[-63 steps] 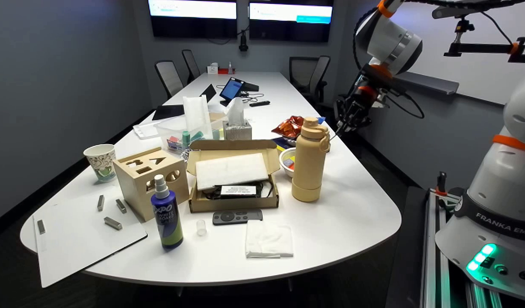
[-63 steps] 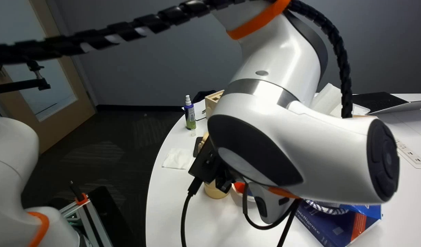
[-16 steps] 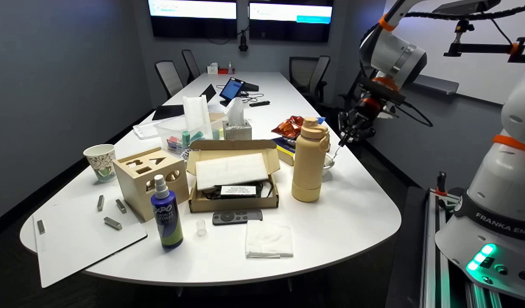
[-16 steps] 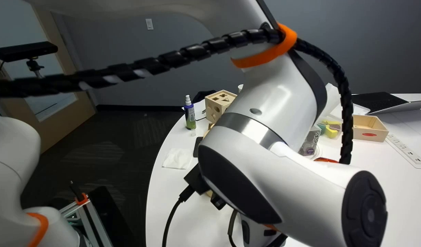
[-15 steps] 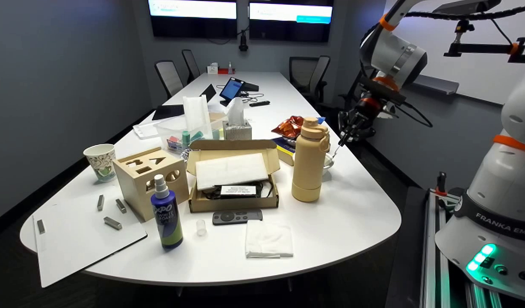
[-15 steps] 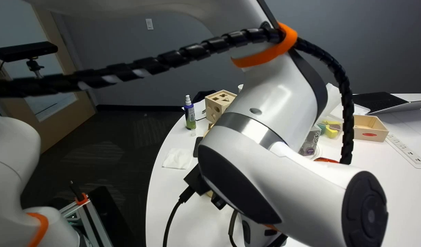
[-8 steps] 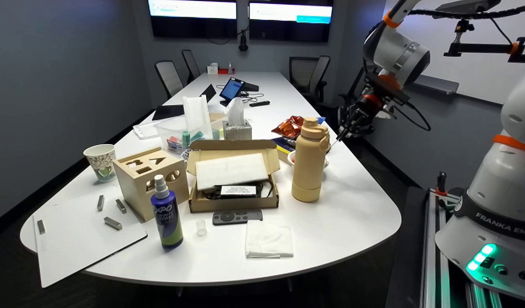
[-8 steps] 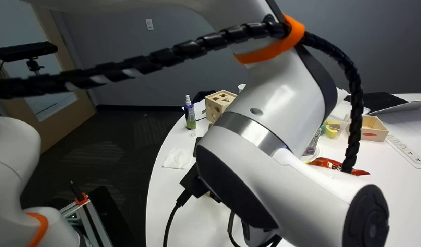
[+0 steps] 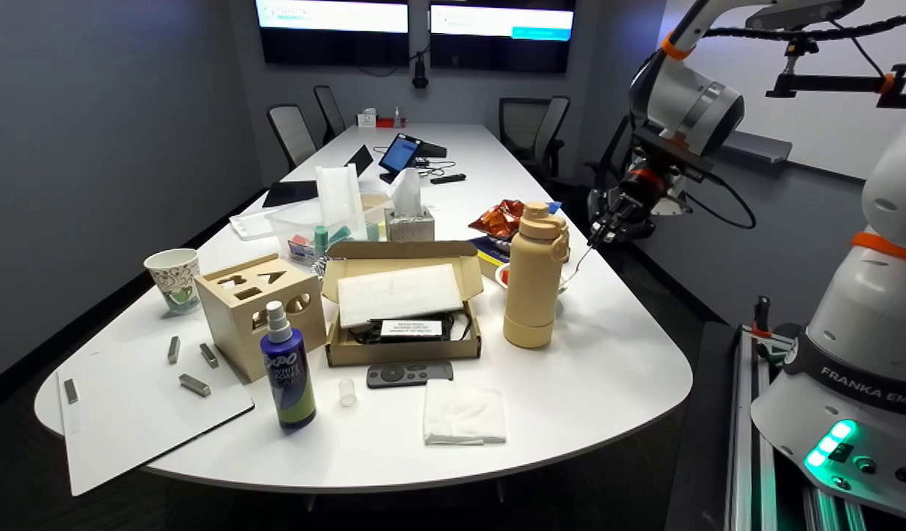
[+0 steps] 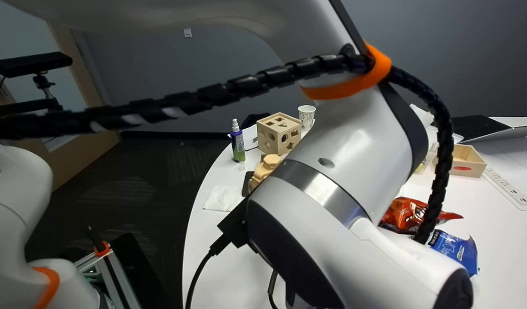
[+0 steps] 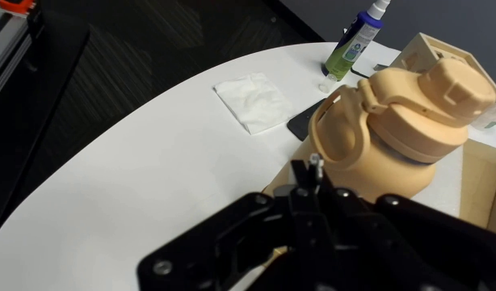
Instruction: Use the spoon to stir the contents in the bowl
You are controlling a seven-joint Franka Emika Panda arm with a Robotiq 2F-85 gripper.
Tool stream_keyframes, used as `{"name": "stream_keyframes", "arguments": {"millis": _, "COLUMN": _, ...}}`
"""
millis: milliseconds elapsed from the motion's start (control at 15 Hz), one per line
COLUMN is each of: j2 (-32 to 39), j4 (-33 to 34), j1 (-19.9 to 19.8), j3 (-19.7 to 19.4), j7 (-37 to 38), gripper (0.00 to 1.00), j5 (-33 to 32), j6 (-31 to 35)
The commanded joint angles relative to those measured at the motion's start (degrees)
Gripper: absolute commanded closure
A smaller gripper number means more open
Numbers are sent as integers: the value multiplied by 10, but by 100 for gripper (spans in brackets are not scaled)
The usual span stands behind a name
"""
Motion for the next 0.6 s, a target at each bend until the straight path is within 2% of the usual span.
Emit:
{"name": "stream_keyframes", "arguments": {"millis": 0, "j2": -20, "j4": -15, "j1": -3, "j3": 1, "j7": 37, "gripper": 99, "j5": -11, "j6": 48}}
{"name": "stream_keyframes", "arguments": {"millis": 333, "j2": -40, "j4": -32, "j1": 2, "j3": 9, "j7": 14, "gripper": 99, "j5": -2, "j6": 144}}
{"name": "stream_keyframes", "arguments": {"millis": 533, "j2": -46, "j4": -37, "j1": 2, "j3": 12, "j7": -8, "gripper": 99, "j5": 11, "j6": 146}}
